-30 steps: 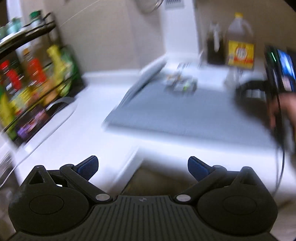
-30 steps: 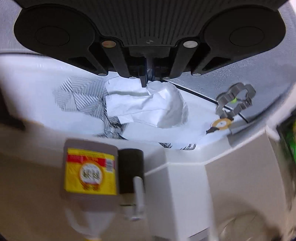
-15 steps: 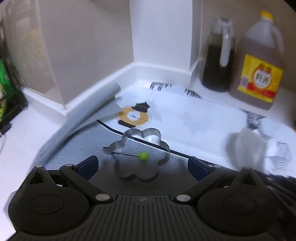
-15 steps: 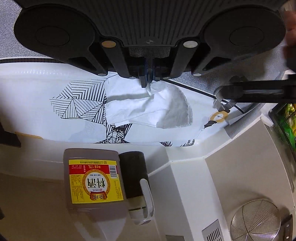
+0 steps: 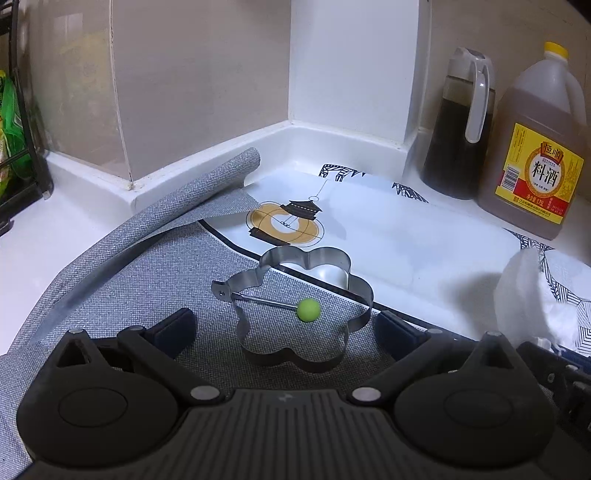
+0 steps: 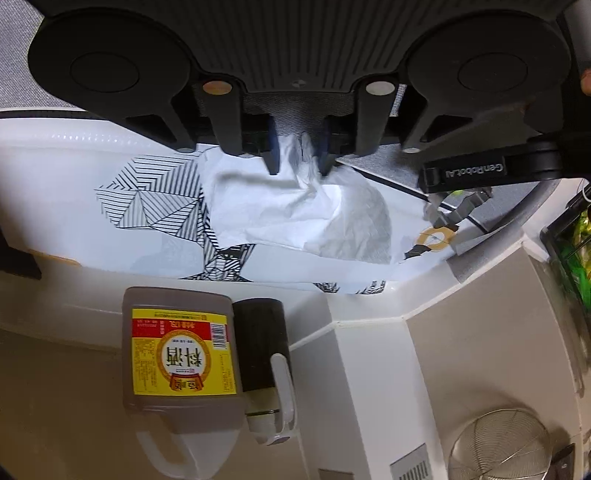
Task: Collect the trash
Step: 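Grasp the white tissue with the right gripper while the left grasps the metal egg ring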
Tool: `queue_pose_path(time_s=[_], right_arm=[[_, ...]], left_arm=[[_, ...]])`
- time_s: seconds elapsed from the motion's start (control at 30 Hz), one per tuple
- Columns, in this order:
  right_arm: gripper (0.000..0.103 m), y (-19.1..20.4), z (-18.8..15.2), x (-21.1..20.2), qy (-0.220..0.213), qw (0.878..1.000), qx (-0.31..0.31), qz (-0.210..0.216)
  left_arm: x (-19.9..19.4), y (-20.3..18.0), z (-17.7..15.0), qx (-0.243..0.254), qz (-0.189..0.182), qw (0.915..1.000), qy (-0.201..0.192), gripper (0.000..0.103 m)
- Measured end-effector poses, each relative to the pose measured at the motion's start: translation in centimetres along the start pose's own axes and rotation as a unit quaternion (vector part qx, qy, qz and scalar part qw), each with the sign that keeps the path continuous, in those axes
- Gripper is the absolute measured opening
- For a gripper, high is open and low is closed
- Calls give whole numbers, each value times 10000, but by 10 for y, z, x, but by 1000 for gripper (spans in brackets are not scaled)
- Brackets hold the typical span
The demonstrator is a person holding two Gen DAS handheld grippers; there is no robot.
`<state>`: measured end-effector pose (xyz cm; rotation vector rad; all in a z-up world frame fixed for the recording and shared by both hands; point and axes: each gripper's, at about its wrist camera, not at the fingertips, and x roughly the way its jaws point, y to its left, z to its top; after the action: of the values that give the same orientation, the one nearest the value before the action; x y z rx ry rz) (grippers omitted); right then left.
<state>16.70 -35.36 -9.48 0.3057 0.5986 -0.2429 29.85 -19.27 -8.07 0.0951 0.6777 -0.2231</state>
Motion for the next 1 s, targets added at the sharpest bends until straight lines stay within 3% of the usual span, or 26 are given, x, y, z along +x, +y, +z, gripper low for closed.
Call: queue_pose_path(time_s=[0.1, 0.2, 0.47, 0.63, 1.0], right_arm=[[59, 5, 0, -5, -113, 9997, -102, -199], [63, 8, 1, -9, -277, 9987, -222, -355], [80, 7, 3, 2, 14, 9986, -134, -519], [103, 11, 3, 8, 194, 9987, -249, -404], [103, 21, 4, 15, 352, 9955, -591, -647]], left_arm=[[1, 0, 0, 1, 2, 10000, 0, 103], [2, 1, 0, 2, 5, 10000, 0, 103], [2, 0, 0, 1, 7, 10000, 0, 103], [2, 0, -1, 2, 10, 10000, 0, 103], [2, 0, -1, 3, 16, 10000, 0, 103]])
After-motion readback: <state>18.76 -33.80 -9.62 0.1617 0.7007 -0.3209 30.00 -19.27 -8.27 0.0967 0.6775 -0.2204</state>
